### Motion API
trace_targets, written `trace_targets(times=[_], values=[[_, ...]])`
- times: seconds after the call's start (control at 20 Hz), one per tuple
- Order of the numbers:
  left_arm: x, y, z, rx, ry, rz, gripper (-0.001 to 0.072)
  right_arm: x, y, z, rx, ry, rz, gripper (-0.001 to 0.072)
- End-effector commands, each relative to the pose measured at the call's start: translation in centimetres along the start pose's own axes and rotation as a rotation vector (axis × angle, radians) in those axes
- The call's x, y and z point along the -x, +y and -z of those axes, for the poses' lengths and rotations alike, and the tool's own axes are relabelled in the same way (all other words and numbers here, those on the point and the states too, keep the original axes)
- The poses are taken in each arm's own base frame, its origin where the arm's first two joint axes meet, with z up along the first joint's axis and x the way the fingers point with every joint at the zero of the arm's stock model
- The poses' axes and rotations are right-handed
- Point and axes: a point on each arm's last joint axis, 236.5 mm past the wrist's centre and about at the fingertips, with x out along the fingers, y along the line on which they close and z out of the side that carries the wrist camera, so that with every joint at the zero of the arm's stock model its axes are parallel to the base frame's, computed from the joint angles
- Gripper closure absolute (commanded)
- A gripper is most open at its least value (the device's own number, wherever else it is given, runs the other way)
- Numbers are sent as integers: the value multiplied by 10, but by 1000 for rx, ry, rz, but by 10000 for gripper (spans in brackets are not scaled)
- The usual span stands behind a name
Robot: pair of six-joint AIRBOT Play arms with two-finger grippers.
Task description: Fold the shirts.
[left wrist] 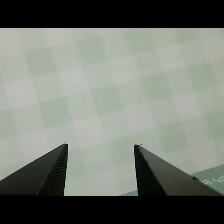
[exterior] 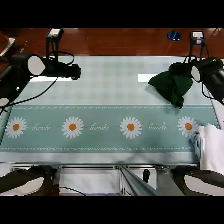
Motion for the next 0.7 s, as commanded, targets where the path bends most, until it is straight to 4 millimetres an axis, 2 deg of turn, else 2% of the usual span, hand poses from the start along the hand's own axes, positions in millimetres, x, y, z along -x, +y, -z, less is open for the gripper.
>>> trace_targets(times=[0.0, 0.1, 0.2, 0.25, 0.35, 0.4, 0.45, 0.5, 0.55, 0.6, 0.65], values=[[-2, 39, 14, 49, 57, -65, 204, -53, -29, 34, -219, 116, -5, 297], [-8, 40, 42, 73, 136, -56, 204, -71, -21, 62, -199, 214, -47, 297], [-18, 28, 89, 93, 256, -23, 204, -84, -17, 84, -176, 283, -44, 297], [-18, 26, 112, 90, 302, -20, 204, -89, -13, 94, -195, 315, -53, 298], [-8, 26, 143, 98, 341, -23, 204, -94, -3, 112, -238, 378, -76, 317], [2, 28, 152, 102, 337, -29, 204, -92, 4, 119, -237, 409, -99, 437], [14, 30, 158, 109, 321, -34, 204, -87, 11, 120, -210, 427, -138, 685], [28, 31, 160, 114, 299, -36, 203, -79, 19, 110, -193, 415, -182, 686], [43, 32, 162, 116, 274, -38, 204, -68, 22, 92, -163, 377, -216, 686], [57, 29, 162, 114, 247, -36, 204, -53, 22, 66, -143, 322, -233, 686], [71, 25, 165, 116, 225, -29, 204, -30, 21, 31, -133, 238, -254, 686]])
